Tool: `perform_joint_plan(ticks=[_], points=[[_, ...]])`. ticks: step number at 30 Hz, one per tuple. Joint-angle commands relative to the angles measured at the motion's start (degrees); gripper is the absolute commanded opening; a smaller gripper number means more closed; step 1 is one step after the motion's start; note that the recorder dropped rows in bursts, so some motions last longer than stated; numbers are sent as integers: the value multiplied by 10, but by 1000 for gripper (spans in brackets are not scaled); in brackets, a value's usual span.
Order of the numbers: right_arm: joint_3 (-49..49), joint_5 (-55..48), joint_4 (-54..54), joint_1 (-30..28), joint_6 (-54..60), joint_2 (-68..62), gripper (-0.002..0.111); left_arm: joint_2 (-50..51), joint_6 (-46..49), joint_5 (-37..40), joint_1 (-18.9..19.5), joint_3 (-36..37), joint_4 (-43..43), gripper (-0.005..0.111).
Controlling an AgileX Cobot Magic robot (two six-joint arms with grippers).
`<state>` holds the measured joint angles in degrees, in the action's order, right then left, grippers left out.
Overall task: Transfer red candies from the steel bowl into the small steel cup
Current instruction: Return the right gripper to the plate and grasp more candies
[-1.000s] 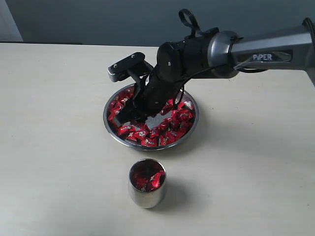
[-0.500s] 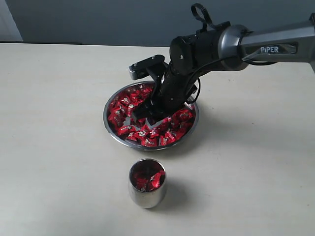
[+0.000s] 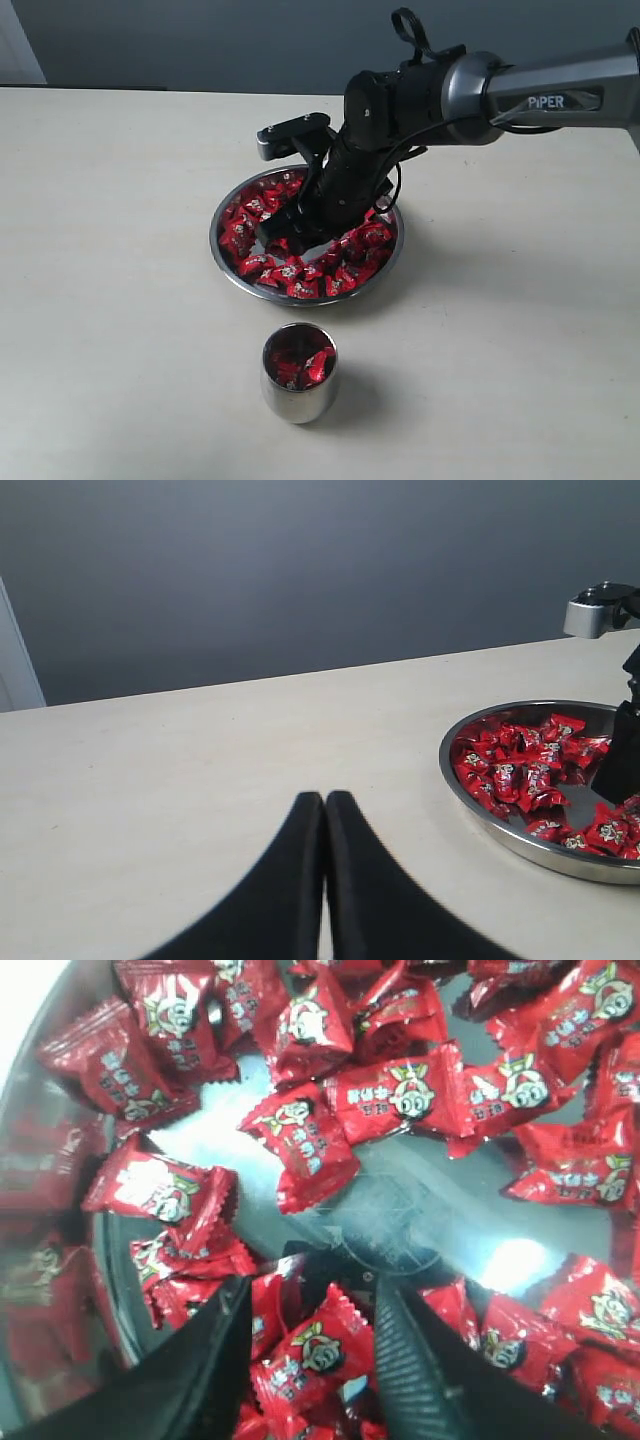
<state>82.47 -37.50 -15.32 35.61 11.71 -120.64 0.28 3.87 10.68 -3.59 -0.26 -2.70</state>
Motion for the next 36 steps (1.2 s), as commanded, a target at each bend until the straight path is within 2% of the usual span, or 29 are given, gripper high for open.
perform_joint_plan(ticks=[1,12,20,31,36], points=[[3,7,-4,-2,5,-17,40,-3,0,-2,0,3,0,2],[7,23,-14,-2,7,-31,37,-3,0,-2,0,3,0,2],[7,29,-15,-2,7,-38,-1,-3,0,-4,0,3,0,2],[7,77,-17,-2,7,22,-1,-3,0,-4,0,3,0,2],[7,38,-13,-2,21,38,-1,-3,0,-4,0,3,0,2]])
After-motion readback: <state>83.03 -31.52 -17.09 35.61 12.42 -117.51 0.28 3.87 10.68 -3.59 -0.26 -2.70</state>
